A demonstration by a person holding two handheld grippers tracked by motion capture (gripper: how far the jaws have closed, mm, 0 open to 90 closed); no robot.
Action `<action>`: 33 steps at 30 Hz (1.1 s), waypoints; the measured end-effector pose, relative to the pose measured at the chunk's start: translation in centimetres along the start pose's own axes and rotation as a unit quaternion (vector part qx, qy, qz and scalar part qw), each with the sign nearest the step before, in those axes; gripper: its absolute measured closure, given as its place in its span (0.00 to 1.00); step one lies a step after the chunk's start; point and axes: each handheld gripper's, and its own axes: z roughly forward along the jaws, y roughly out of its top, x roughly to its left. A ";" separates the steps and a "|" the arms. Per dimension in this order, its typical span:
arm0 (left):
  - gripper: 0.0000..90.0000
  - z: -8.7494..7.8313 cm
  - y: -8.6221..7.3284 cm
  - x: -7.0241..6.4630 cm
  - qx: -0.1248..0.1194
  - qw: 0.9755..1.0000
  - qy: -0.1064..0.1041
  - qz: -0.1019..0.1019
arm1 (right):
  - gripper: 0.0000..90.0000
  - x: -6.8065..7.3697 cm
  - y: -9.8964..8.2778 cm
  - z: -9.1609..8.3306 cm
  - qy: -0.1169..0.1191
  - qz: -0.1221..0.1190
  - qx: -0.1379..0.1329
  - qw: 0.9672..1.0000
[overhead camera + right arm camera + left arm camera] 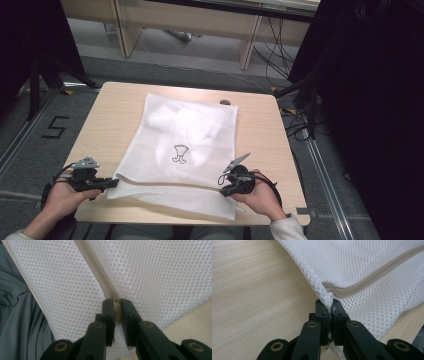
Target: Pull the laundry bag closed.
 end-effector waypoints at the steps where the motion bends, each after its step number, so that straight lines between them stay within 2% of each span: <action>1: 0.95 0.0 0.0 0.0 0.001 1.000 0.000 0.000 | 0.91 0.0 -0.2 0.0 0.000 0.003 0.002 1.000; 4: 0.95 0.0 0.0 0.0 0.001 1.000 0.001 0.000 | 0.91 -0.1 -0.6 0.0 0.000 0.006 0.003 1.000; 5: 0.95 0.1 0.0 -0.1 -0.004 1.000 0.000 -0.006 | 0.91 -0.2 -0.7 -0.1 -0.002 0.006 0.004 1.000; 8: 0.95 0.1 0.0 -0.1 -0.005 1.000 0.000 -0.008 | 0.91 -0.4 -0.9 -0.1 -0.002 -0.001 0.003 1.000; 9: 0.95 0.0 0.0 0.1 0.002 1.000 -0.001 0.000 | 0.91 -0.3 -1.0 -0.1 -0.002 0.013 0.005 1.000; 10: 0.95 0.0 0.0 0.0 0.001 1.000 0.001 -0.001 | 0.91 -0.3 -1.1 -0.1 0.001 0.018 0.005 1.000; 11: 0.95 0.0 0.0 0.0 0.001 1.000 0.000 0.000 | 0.91 -0.5 -1.2 -0.2 -0.002 0.008 0.007 1.000; 12: 0.95 0.1 -0.1 -0.1 -0.005 1.000 -0.001 -0.009 | 0.91 -0.4 -1.2 -0.2 -0.001 0.012 0.007 1.000; 14: 0.95 0.1 -0.1 -0.1 -0.004 1.000 0.000 -0.008 | 0.91 -0.6 -1.4 -0.2 -0.001 0.006 0.006 1.000; 15: 0.95 0.0 -0.1 0.1 0.003 1.000 0.000 0.001 | 0.91 -0.6 -1.4 -0.2 -0.001 0.006 0.006 1.000; 16: 0.95 0.1 -0.1 -0.1 -0.004 1.000 0.000 -0.008 | 0.91 -0.5 -1.5 -0.2 0.000 0.017 0.006 1.000; 18: 0.95 0.0 -0.1 0.1 0.001 1.000 0.000 -0.001 | 0.91 -0.6 -1.6 -0.2 -0.003 0.014 0.010 1.000; 19: 0.95 0.0 -0.1 0.1 0.001 1.000 0.001 -0.001 | 0.91 -0.5 -1.8 -0.2 0.005 0.025 0.008 1.000; 20: 0.95 0.1 -0.1 0.0 -0.003 1.000 0.000 -0.007 | 0.91 -0.6 -1.8 -0.2 -0.002 0.016 0.010 1.000; 21: 0.95 -0.1 0.0 0.1 0.012 1.000 0.002 0.003 | 0.91 -0.7 -1.9 -0.1 0.001 0.010 0.010 1.000; 22: 0.95 -0.1 0.0 0.1 0.013 1.000 -0.002 0.002 | 0.91 -0.7 -2.0 -0.1 0.001 0.013 0.007 1.000; 23: 0.95 0.0 0.0 0.0 0.006 1.000 -0.003 -0.006 | 0.91 -0.6 -2.1 -0.1 0.004 0.027 0.017 0.999; 24: 0.95 -0.1 0.0 0.1 0.013 1.000 -0.002 0.002 | 0.91 -0.6 -2.1 -0.1 0.004 0.027 0.017 0.999; 25: 0.95 0.0 -0.1 0.1 0.000 1.000 0.002 -0.002 | 0.91 -0.7 -2.1 -0.1 0.002 0.019 0.016 1.000; 26: 0.95 0.0 -0.1 0.1 0.006 1.000 0.006 0.000 | 0.91 -0.7 -2.1 -0.1 -0.005 0.020 0.020 1.000; 29: 0.95 0.0 0.0 0.2 0.012 1.000 0.003 0.002 | 0.91 -0.9 -2.1 0.0 0.000 0.012 0.019 1.000; 31: 0.95 -0.1 0.0 0.2 0.012 1.000 0.003 0.003 | 0.91 -0.8 -2.1 0.1 0.000 0.013 0.022 1.000; 32: 0.95 -0.1 0.0 0.2 0.014 1.000 0.003 0.003 | 0.91 -0.6 -2.1 0.1 0.000 0.021 0.027 0.999; 33: 0.95 -0.1 0.0 0.2 0.014 1.000 -0.001 0.003 | 0.91 -0.8 -2.1 0.3 0.001 0.011 0.025 1.000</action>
